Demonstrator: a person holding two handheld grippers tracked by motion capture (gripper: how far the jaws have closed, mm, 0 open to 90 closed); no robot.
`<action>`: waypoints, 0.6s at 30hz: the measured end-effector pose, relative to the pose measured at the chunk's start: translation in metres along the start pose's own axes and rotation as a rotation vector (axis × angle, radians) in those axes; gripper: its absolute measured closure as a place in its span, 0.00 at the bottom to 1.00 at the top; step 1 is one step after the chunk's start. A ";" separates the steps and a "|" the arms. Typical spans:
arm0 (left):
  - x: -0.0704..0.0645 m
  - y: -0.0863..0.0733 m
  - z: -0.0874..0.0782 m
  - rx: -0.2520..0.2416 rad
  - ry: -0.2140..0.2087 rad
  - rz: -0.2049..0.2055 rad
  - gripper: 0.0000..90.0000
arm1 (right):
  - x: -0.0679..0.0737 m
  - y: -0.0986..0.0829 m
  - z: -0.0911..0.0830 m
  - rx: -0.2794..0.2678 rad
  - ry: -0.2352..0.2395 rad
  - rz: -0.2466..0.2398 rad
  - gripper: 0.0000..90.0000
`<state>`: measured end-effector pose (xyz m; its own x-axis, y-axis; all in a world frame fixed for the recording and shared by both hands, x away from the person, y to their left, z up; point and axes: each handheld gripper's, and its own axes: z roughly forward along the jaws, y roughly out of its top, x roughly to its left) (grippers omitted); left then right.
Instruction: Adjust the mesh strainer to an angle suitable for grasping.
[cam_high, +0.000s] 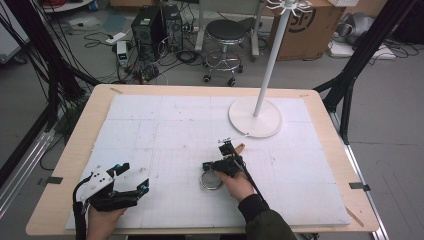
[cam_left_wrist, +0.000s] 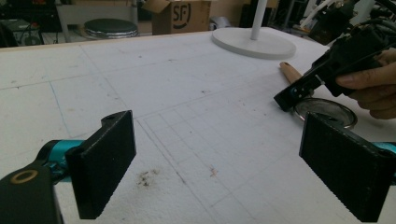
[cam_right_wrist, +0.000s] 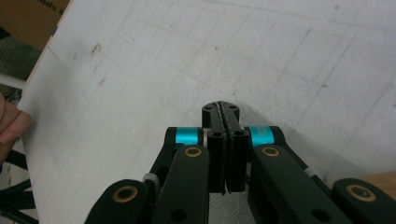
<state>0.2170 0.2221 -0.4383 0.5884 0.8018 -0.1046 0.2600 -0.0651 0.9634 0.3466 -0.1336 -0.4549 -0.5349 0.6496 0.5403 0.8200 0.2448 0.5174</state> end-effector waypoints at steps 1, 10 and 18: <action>0.000 0.000 0.000 -0.001 0.002 0.001 0.13 | 0.000 -0.001 -0.001 0.005 -0.001 0.000 1.00; 0.000 0.000 0.001 0.001 -0.001 0.001 0.13 | -0.006 -0.019 -0.020 0.002 -0.006 -0.002 1.00; -0.002 0.000 0.003 0.005 -0.004 0.004 0.13 | -0.012 -0.032 -0.034 -0.025 0.010 0.008 1.00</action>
<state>0.2181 0.2189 -0.4388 0.5925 0.7992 -0.1017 0.2617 -0.0715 0.9625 0.3199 -0.1741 -0.4552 -0.5303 0.6439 0.5515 0.8192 0.2215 0.5290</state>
